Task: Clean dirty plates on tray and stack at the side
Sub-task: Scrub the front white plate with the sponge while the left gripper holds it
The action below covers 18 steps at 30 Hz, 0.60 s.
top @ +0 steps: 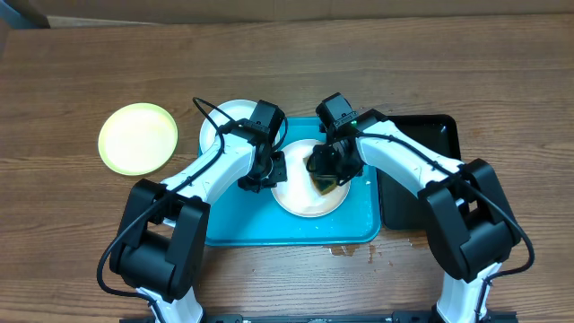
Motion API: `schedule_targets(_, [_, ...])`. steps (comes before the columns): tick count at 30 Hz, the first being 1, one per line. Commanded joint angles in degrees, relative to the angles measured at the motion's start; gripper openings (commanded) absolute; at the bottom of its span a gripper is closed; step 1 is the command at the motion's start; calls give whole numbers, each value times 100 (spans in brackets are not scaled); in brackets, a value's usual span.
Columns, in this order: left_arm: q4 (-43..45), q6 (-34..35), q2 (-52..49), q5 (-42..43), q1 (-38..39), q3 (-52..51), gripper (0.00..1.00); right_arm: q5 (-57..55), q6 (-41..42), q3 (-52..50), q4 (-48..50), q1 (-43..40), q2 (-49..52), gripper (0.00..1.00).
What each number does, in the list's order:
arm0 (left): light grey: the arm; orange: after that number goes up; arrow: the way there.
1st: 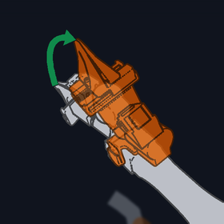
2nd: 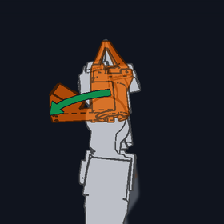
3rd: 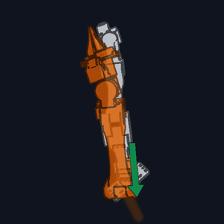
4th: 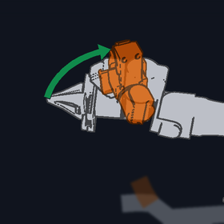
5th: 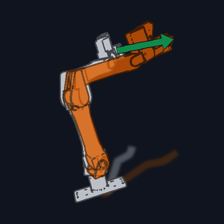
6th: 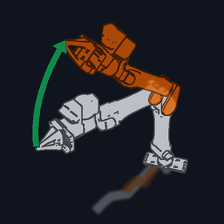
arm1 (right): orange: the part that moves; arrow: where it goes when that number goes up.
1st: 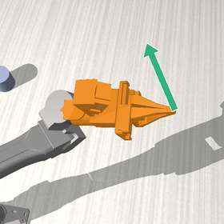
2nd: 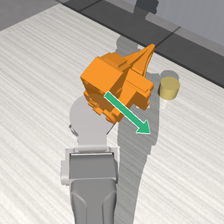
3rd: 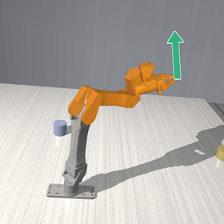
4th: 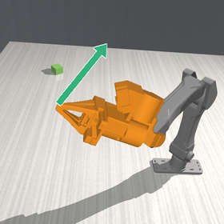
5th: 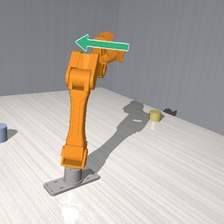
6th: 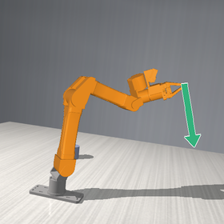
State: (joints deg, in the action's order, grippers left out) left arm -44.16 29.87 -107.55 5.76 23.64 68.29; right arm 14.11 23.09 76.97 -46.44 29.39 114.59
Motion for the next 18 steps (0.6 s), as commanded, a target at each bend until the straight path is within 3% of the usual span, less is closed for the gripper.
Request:
schedule_targets(1, [46,-7,2,24,44,107,4,940,-59,-57,101,55,227,4])
schedule_targets(9, [26,-7,2,24,44,107,4,2295,-813,977,-581,-584,2,4])
schedule_targets(18, [24,-7,2,24,44,107,6,1652,-1226,1541,-1604,-1121,-625,4])
